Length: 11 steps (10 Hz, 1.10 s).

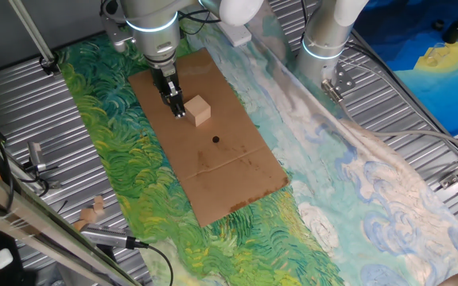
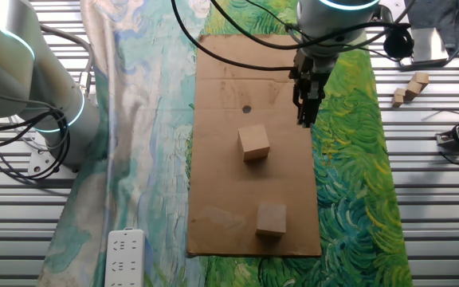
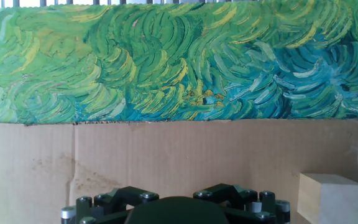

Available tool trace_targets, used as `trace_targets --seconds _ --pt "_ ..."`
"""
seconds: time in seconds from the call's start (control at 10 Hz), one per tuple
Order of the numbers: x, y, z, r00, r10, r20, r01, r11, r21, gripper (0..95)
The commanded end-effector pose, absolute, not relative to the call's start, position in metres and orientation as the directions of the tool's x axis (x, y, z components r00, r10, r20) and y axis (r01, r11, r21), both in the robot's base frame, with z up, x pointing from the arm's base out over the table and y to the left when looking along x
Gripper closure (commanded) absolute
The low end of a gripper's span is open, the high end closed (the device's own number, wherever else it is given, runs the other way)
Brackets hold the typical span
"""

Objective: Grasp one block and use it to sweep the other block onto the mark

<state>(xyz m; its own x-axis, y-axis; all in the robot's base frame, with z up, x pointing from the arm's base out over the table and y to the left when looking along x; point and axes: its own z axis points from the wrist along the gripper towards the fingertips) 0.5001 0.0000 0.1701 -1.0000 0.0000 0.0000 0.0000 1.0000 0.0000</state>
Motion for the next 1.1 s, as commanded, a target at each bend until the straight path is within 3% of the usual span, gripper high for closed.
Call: trace_targets --seconds 0.1,0.2,1.1 --pt "0.5 0.0 0.17 -1.0 0.0 0.0 0.0 1.0 0.0 0.0" --pt "0.5 0.0 0.17 -1.0 -0.019 -0.019 -0.019 1.0 0.011 95.0" --pt "0.5 0.0 0.17 -1.0 -0.019 -0.018 -0.019 1.0 0.009 95.0"
